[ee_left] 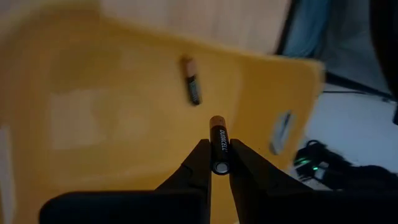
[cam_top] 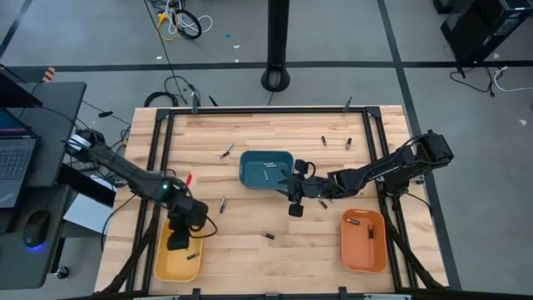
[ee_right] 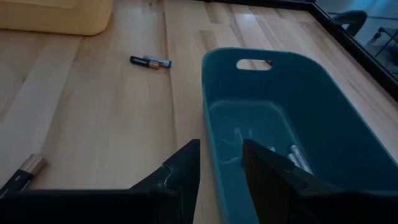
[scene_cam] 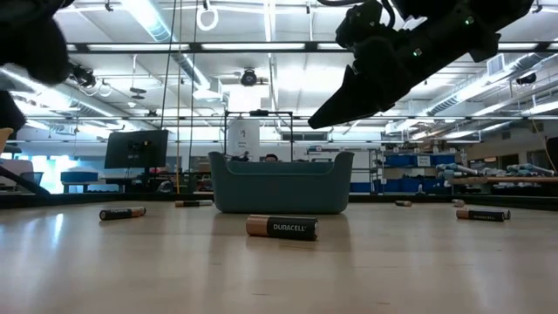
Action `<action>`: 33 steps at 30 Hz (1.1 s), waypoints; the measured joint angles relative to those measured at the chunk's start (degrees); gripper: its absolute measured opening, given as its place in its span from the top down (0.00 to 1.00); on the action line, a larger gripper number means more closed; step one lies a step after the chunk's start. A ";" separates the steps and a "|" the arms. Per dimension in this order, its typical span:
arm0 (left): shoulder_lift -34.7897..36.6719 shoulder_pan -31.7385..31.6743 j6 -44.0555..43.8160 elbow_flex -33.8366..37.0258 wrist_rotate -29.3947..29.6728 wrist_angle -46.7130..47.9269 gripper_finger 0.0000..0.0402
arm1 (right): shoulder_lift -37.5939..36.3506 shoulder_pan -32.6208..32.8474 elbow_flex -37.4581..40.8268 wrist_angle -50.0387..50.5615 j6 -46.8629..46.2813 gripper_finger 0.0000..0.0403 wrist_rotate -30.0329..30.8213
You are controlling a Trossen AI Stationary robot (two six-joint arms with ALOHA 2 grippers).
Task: Sort batteries
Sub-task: Put the black battery into the yellow bin
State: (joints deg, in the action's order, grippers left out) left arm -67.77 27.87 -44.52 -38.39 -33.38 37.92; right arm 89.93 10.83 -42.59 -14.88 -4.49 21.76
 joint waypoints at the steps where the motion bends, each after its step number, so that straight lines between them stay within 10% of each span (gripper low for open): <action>1: 0.00 0.38 -0.50 0.87 0.06 -0.30 0.90 | 0.00 0.00 0.00 -0.01 -0.24 0.67 0.00; 33: 0.00 0.91 -3.69 3.21 -1.10 -1.21 0.73 | -0.04 -0.04 -0.01 -0.46 0.01 0.67 0.20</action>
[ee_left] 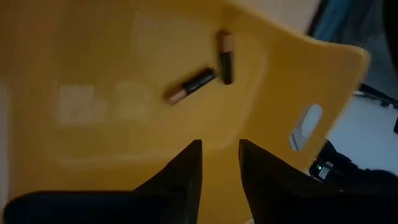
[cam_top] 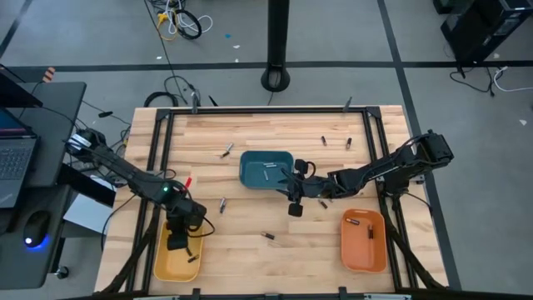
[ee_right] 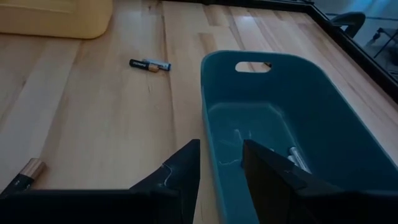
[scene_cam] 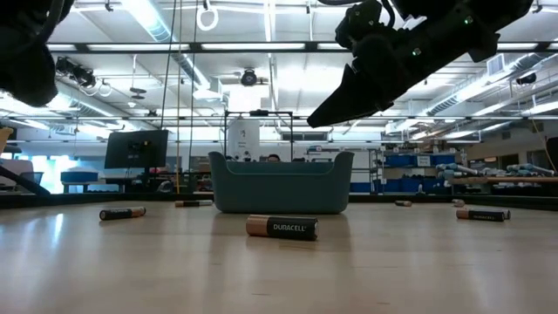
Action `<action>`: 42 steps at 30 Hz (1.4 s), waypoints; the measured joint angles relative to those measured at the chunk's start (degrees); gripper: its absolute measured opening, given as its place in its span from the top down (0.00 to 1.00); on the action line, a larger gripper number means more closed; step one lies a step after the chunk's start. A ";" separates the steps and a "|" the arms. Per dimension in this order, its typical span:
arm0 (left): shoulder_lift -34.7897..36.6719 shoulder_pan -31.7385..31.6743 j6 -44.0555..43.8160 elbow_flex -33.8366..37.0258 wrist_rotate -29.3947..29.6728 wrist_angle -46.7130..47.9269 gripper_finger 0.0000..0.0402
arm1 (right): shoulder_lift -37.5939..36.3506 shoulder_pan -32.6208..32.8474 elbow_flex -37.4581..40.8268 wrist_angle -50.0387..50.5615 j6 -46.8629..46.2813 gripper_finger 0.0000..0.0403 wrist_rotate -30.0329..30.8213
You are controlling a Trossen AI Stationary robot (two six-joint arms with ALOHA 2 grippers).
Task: Sort batteries
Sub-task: Put the black battery into the yellow bin
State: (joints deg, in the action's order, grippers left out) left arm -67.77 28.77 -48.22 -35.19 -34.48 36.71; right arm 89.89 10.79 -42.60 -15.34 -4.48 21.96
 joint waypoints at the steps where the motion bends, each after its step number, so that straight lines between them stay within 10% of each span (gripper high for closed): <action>1: 0.00 0.00 1.07 -1.01 -0.04 0.43 0.75 | -0.08 0.00 -0.01 0.05 0.05 0.68 0.56; 8: 0.74 -2.78 10.40 -9.74 3.41 8.07 0.97 | -2.04 0.00 -0.05 3.14 -0.38 0.70 1.04; 23: 7.19 -18.35 33.77 -11.47 8.82 -4.08 0.99 | -12.65 4.28 -0.12 25.18 -12.87 0.93 8.41; 42: -1.94 -32.01 68.21 -11.39 8.96 -33.32 0.99 | -13.12 0.37 -0.12 59.50 -44.23 0.81 -9.72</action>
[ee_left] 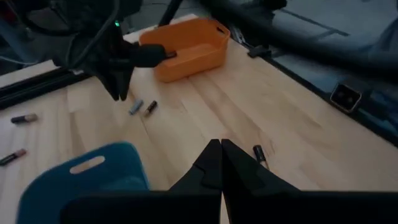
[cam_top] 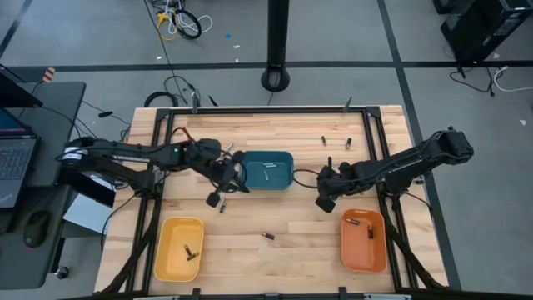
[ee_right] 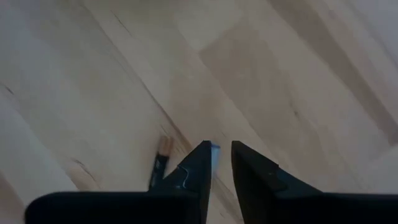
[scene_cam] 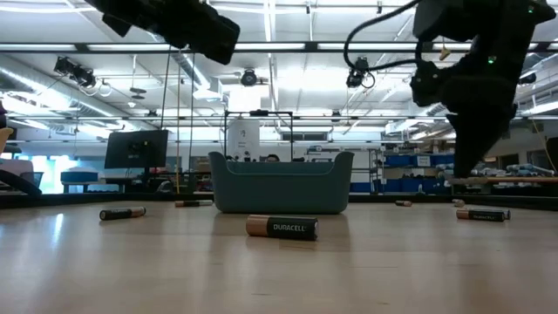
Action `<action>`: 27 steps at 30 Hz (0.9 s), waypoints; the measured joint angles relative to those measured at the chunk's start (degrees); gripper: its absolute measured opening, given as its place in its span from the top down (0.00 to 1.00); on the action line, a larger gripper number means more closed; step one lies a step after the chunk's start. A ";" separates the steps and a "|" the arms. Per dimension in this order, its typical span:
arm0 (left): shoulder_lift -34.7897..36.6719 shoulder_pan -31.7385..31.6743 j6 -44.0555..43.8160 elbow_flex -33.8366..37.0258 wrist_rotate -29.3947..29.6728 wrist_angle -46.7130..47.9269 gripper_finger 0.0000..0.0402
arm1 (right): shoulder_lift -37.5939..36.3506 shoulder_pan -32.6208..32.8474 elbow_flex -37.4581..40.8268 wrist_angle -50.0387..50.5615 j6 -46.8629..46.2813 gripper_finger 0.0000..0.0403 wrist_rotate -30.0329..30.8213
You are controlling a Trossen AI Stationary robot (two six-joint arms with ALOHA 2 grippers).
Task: Sort batteries
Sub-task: Put the black battery into the yellow bin
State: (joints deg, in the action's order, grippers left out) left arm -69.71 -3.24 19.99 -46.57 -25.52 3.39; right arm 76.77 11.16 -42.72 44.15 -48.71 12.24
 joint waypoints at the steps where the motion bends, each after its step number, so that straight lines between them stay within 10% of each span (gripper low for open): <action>1: -0.73 -0.21 0.82 0.00 -0.51 -1.02 0.99 | 0.16 0.00 0.00 0.40 -0.18 0.80 -0.33; 14: -1.95 -4.29 -8.41 17.32 -4.22 -38.15 0.99 | 3.02 -0.07 0.02 0.79 1.47 0.70 -3.33; 27: -1.91 -7.79 -10.18 22.44 -3.67 -45.15 0.99 | 4.18 0.85 0.00 -6.42 0.48 0.70 -9.47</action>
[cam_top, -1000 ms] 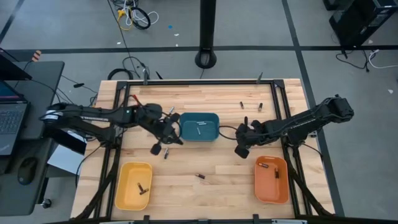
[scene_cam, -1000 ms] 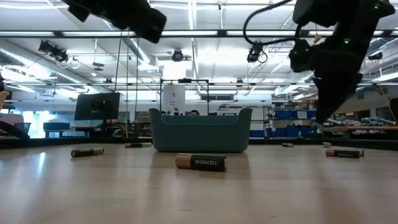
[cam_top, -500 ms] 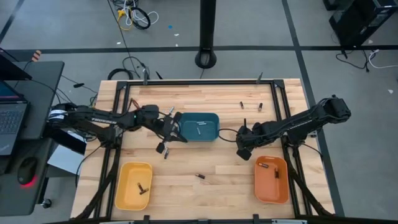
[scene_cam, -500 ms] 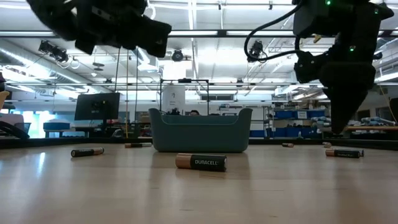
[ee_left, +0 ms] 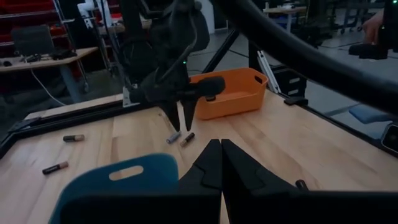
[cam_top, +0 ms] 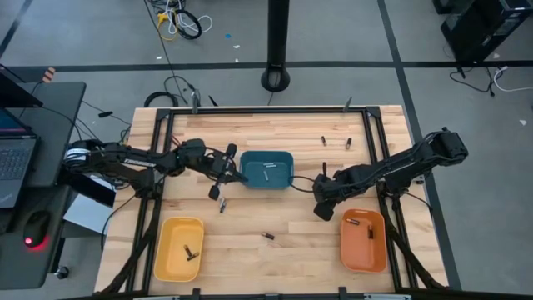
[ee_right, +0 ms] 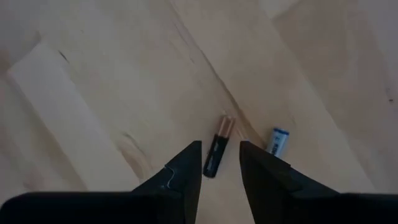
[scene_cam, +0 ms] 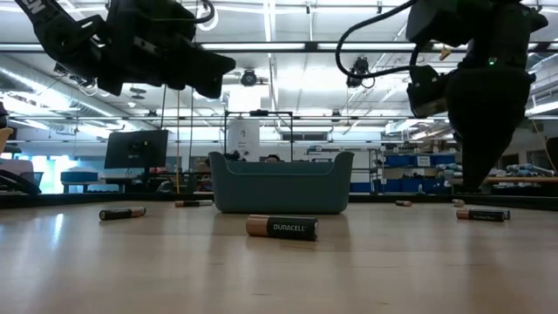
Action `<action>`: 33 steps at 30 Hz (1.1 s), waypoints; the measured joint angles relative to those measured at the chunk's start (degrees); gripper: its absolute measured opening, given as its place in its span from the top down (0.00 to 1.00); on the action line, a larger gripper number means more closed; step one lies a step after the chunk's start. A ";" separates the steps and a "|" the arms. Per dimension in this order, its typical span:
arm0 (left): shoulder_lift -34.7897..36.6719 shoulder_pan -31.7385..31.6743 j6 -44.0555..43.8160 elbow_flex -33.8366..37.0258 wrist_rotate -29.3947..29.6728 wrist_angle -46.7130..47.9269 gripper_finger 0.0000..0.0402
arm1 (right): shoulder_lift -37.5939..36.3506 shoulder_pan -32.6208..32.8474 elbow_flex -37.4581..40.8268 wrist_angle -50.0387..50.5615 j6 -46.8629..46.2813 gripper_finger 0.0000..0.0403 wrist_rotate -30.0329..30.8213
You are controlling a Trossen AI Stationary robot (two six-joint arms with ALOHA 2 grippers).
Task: Sort batteries
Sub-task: Put the black battery into the yellow bin
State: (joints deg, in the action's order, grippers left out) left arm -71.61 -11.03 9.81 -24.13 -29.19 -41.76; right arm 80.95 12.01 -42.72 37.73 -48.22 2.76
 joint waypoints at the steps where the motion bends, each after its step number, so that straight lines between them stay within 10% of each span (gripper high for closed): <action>1: 0.00 0.00 0.01 0.03 -0.01 0.09 0.99 | 0.19 -0.02 0.00 -0.21 -0.24 0.70 0.00; 33: 0.02 0.15 0.19 0.03 0.02 1.01 0.99 | 5.88 4.52 2.72 -1.09 0.21 0.72 2.10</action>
State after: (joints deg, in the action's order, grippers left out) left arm -71.59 -10.87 10.00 -24.10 -29.17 -40.75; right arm 86.83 16.53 -40.00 36.64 -48.01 4.86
